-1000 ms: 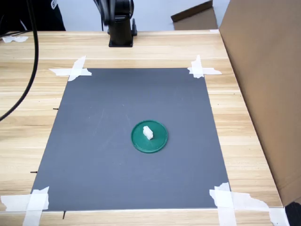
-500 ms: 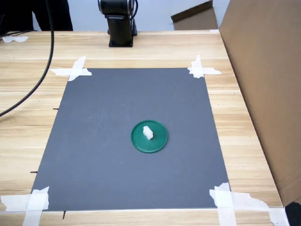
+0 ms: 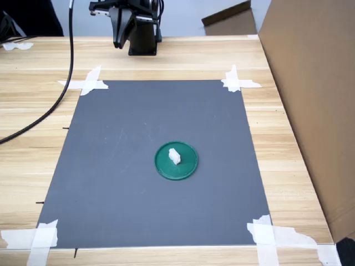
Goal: Grasp a white terminal and put it in the green lid.
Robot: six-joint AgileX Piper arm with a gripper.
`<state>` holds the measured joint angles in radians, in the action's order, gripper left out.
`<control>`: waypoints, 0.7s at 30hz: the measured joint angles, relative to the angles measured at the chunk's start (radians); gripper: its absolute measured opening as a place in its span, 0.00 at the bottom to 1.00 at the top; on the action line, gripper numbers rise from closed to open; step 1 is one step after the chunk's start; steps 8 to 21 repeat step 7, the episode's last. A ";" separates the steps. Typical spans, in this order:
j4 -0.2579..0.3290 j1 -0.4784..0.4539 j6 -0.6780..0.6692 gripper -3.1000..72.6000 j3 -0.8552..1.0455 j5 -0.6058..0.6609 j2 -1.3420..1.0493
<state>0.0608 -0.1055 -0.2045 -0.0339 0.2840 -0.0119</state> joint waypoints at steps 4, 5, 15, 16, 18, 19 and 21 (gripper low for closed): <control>0.000 0.000 -0.006 0.01 0.034 -0.001 0.000; 0.000 0.000 -0.006 0.01 0.035 -0.009 0.000; 0.000 0.000 -0.006 0.01 0.036 -0.013 0.000; 0.000 0.000 -0.006 0.01 0.036 -0.013 0.000; 0.000 0.000 -0.006 0.01 0.036 -0.013 0.000; 0.000 0.000 -0.006 0.01 0.036 -0.013 0.000; 0.000 0.000 -0.006 0.01 0.036 -0.013 0.000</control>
